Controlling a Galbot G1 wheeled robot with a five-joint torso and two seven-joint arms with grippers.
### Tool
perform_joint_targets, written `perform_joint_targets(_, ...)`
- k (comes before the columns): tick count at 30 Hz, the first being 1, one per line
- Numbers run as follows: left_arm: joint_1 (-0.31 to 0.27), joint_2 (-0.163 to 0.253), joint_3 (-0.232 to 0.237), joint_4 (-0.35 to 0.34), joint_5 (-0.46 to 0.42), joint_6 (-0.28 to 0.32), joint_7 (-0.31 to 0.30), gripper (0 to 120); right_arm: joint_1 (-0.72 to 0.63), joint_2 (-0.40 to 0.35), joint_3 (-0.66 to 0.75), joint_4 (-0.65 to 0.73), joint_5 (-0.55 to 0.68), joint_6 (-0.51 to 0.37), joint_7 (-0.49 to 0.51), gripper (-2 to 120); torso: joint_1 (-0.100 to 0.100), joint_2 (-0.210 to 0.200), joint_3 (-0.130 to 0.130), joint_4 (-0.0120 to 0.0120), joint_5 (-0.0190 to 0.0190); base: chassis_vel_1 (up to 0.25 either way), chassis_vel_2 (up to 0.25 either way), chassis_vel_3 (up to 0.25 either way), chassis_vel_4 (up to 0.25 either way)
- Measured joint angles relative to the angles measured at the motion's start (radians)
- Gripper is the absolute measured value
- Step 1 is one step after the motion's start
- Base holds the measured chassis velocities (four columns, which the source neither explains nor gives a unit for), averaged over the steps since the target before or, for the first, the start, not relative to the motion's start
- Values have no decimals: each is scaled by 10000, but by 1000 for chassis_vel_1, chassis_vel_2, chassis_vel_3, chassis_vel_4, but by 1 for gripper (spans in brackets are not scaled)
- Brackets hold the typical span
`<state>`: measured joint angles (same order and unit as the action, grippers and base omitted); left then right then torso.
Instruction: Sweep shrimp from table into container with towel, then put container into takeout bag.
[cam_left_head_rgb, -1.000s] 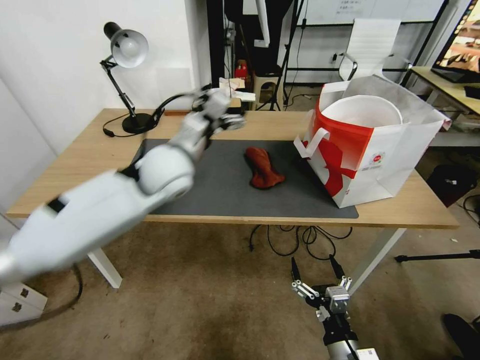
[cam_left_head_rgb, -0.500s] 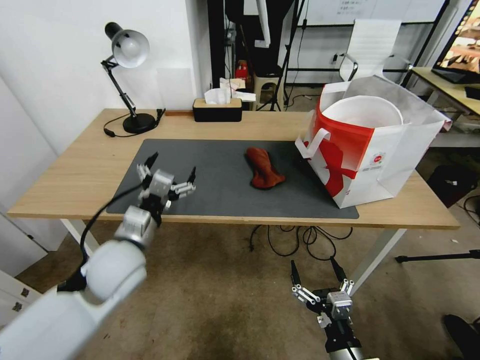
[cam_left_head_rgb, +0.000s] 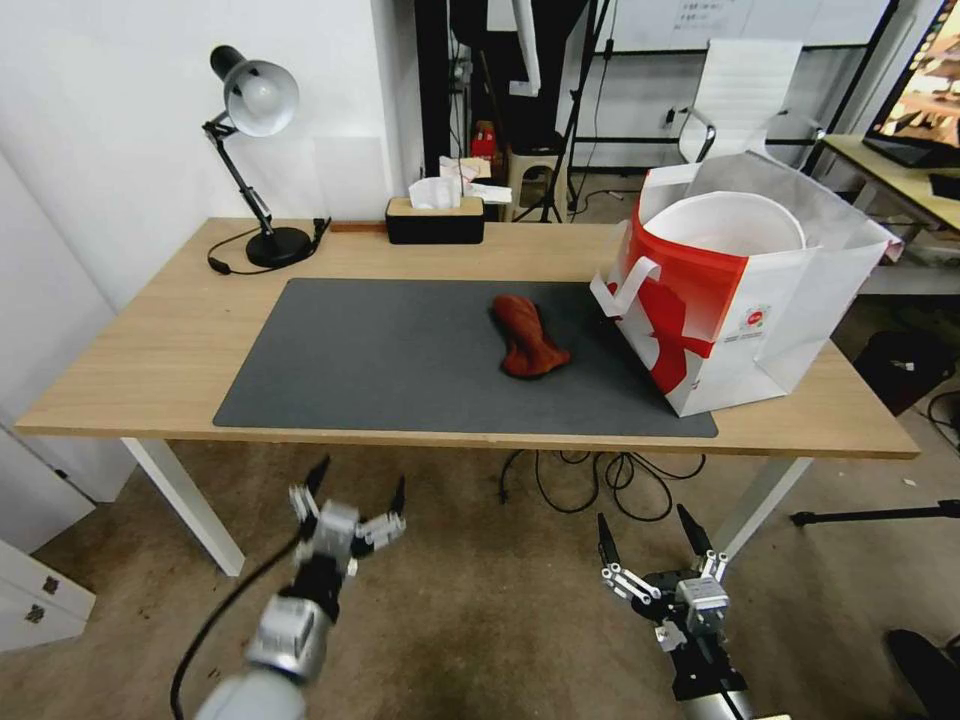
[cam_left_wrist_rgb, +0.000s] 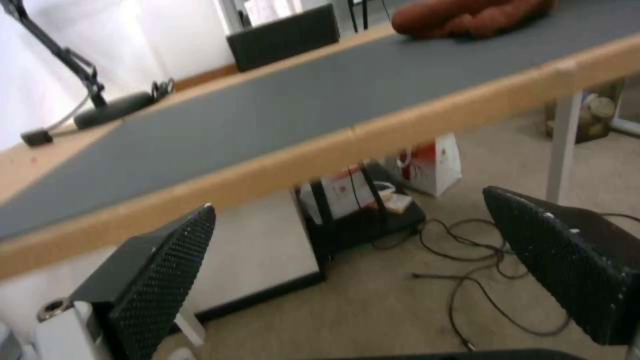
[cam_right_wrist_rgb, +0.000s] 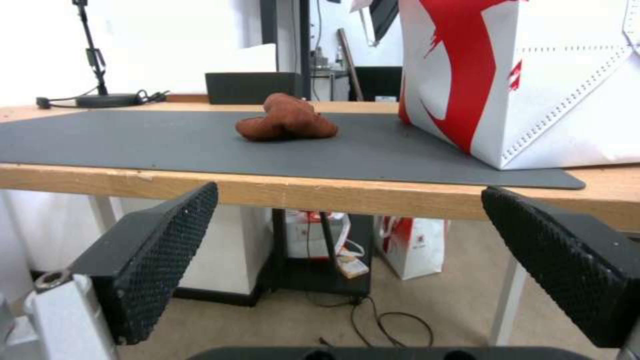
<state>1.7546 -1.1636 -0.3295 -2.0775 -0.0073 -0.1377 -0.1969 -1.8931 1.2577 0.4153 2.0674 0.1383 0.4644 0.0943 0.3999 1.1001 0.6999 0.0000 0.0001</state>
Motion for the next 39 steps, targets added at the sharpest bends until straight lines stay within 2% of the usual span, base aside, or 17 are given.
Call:
perform_joint_targets(7, 155, -367, -168, 152, 192, -386, 116, 100, 140, -247, 193, 68, 573, -111, -384, 100, 0, 0, 0, -2, 0, 0, 0, 0, 0)
perform_joint_targets(11, 288, -577, -402, 163, 100, -777, 247, 100, 327, -481, 387, 198, 1065, -557, -577, 100, 2, 0, 1, 1, -1, 0, 0, 0, 0)
perform_joint_targets(18, 254, -550, -589, 105, -43, -842, 262, 100, 493, -714, 630, 285, 1518, -1090, -589, 100, 1, 0, 1, -1, -1, 0, 0, 0, 0)
perform_joint_targets(39, 202, -511, -577, 80, -77, -816, 245, 100, 498, -712, 637, 285, 1533, -1120, -567, 100, 2, -2, 1, -1, -2, 0, 0, 0, 0)
